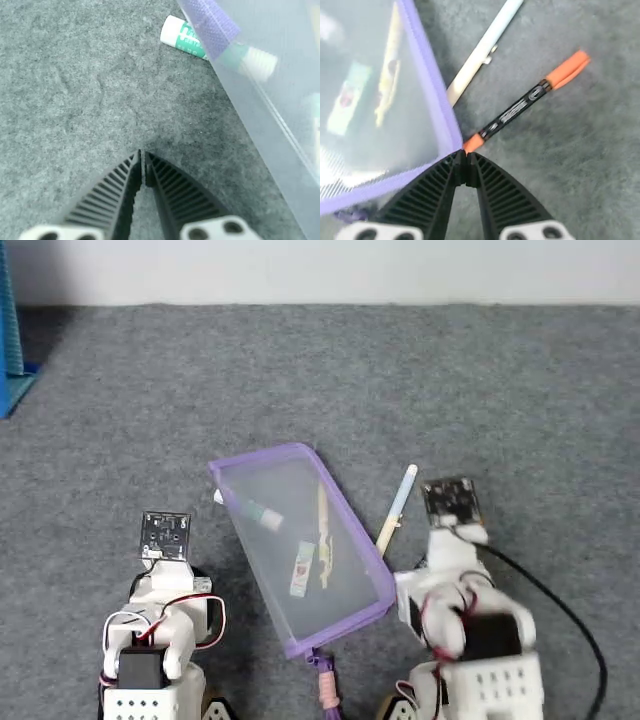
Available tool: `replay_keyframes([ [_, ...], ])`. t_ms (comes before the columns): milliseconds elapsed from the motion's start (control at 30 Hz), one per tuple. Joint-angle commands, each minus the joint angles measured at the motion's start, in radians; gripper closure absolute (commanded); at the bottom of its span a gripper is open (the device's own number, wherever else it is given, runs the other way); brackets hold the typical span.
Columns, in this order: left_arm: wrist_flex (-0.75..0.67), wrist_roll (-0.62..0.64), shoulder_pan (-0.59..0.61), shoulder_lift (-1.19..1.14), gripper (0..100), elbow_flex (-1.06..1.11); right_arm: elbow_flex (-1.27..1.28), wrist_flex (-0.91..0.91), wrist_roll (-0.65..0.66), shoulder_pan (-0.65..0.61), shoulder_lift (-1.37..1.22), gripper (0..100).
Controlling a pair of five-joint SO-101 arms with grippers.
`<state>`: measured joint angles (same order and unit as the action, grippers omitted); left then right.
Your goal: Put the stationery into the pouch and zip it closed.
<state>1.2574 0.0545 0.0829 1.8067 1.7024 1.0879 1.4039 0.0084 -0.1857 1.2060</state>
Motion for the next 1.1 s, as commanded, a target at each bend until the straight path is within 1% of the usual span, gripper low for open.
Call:
replay_keyframes([
  [0,0.003,-0.002,-0.005,0.014,99,-0.019,-0.100,0.002,0.005,-0.053,-0.183,99.1],
  [133,0.003,-0.002,-0.005,0.014,99,-0.019,-0.104,0.033,0.005,-0.150,-0.260,99.1],
  [200,0.003,-0.002,-0.005,0.014,99,-0.019,-0.117,0.059,0.005,-0.209,-0.265,99.1],
  [300,0.003,-0.002,-0.005,0.014,99,-0.019,-0.166,0.096,-0.002,-0.265,-0.265,99.0],
  [467,0.003,-0.002,-0.005,0.014,99,-0.019,-0.213,0.134,-0.107,-0.403,-0.277,99.0],
  [667,0.003,-0.002,-0.005,0.014,99,-0.019,-0.213,0.134,-0.167,-0.564,-0.306,99.0],
  [767,0.003,-0.002,-0.005,0.014,99,-0.019,-0.218,0.130,-0.195,-0.593,-0.394,99.0],
  [900,0.003,-0.002,-0.005,0.014,99,-0.019,-0.235,0.122,-0.198,-0.593,-0.533,99.0],
  [1067,0.003,-0.002,-0.005,0.014,99,-0.019,-0.241,0.114,-0.221,-0.595,-0.638,99.0],
])
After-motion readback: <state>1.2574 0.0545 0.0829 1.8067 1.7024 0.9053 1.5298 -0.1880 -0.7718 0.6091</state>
